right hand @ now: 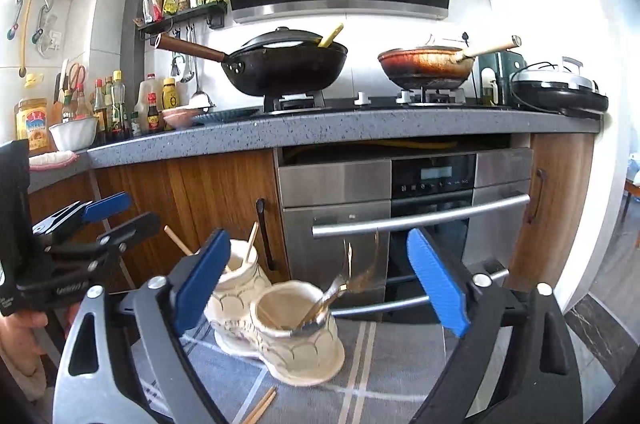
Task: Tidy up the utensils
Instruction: 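Move both open grippers back down to the utensils on the cloth, then grasp a chopstick with the left gripper while the right gripper grasps the green-handled spoon, then lift the chopstick and green-handled spoon and carry both over the holder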
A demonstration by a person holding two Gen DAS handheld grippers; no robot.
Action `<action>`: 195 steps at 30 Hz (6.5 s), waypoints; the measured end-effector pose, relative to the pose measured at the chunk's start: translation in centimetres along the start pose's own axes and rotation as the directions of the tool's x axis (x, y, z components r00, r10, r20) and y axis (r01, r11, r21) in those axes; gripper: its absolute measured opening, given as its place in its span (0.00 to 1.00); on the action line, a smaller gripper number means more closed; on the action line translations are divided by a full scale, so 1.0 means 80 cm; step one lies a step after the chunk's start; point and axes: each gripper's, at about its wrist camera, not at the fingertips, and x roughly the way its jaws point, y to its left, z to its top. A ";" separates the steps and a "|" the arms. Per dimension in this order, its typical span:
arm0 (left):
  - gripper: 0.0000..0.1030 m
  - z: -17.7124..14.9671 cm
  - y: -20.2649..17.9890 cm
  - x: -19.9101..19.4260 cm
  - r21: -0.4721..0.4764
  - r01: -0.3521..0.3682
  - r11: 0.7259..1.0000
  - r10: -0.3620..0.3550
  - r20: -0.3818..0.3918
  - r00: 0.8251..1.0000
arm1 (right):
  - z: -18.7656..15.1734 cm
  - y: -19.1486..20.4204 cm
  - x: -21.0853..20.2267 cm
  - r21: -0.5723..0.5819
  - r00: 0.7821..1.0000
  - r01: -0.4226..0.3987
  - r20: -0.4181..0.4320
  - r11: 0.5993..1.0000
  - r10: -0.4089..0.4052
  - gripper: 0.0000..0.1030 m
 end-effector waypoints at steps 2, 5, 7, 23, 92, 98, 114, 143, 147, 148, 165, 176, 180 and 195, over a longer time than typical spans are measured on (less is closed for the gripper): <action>0.83 -0.009 -0.003 -0.008 -0.001 0.007 1.000 -0.007 -0.014 1.000 | -0.006 0.000 -0.004 0.005 1.000 0.007 -0.013 1.000 -0.007 0.92; 0.83 -0.023 -0.009 -0.020 -0.011 0.008 1.000 -0.009 -0.041 0.999 | -0.022 -0.001 -0.013 0.021 0.999 0.018 -0.049 1.000 -0.017 0.95; 0.84 -0.030 -0.012 -0.024 -0.020 0.011 1.000 -0.012 -0.058 0.998 | -0.031 0.000 -0.016 0.018 0.996 0.035 -0.078 0.999 -0.034 0.95; 0.85 -0.134 -0.051 -0.021 -0.048 0.069 0.996 -0.081 -0.309 0.948 | -0.154 -0.015 -0.038 0.080 0.950 0.083 -0.308 0.993 -0.054 0.95; 0.19 -0.200 -0.109 0.030 0.046 0.247 0.968 -0.154 -0.667 0.729 | -0.238 0.018 0.008 -0.084 0.824 -0.052 -0.566 0.995 -0.005 0.22; 0.19 -0.198 -0.110 0.045 0.060 0.236 0.970 -0.125 -0.707 0.696 | -0.237 0.017 0.013 -0.081 0.821 -0.056 -0.570 0.995 0.000 0.15; 0.08 -0.187 -0.105 0.071 0.057 0.253 0.966 -0.130 -0.738 0.662 | -0.238 0.012 0.007 -0.048 0.821 -0.063 -0.571 0.997 0.024 0.10; 0.05 -0.129 -0.054 -0.023 0.032 0.247 0.968 -0.218 -0.370 0.903 | -0.167 -0.040 -0.053 0.175 0.981 -0.041 -0.182 0.984 0.073 0.09; 0.05 -0.100 -0.035 -0.025 -0.005 0.228 0.974 -0.220 -0.281 0.934 | -0.144 -0.044 -0.069 0.182 0.994 -0.045 -0.090 0.982 0.063 0.09; 0.05 -0.094 -0.033 -0.024 -0.010 0.228 0.974 -0.222 -0.269 0.937 | -0.139 -0.044 -0.071 0.181 0.996 -0.049 -0.069 0.982 0.062 0.09; 0.05 0.002 0.033 0.069 -0.231 0.190 0.954 -0.194 0.008 0.981 | -0.025 0.018 0.046 0.250 0.969 -0.240 0.129 0.938 0.213 0.09; 0.05 0.006 0.020 0.132 -0.182 0.125 0.975 -0.110 0.091 0.990 | -0.053 0.020 0.119 0.169 0.993 -0.046 0.111 0.985 0.028 0.09; 0.05 -0.002 0.010 0.136 -0.133 0.090 0.987 -0.076 0.111 0.991 | -0.062 0.031 0.133 0.078 0.991 0.038 0.127 0.996 -0.048 0.09; 0.05 -0.020 -0.013 0.115 0.057 0.084 0.995 -0.090 0.129 0.988 | -0.090 0.044 0.144 -0.064 0.979 0.122 0.171 0.990 -0.109 0.09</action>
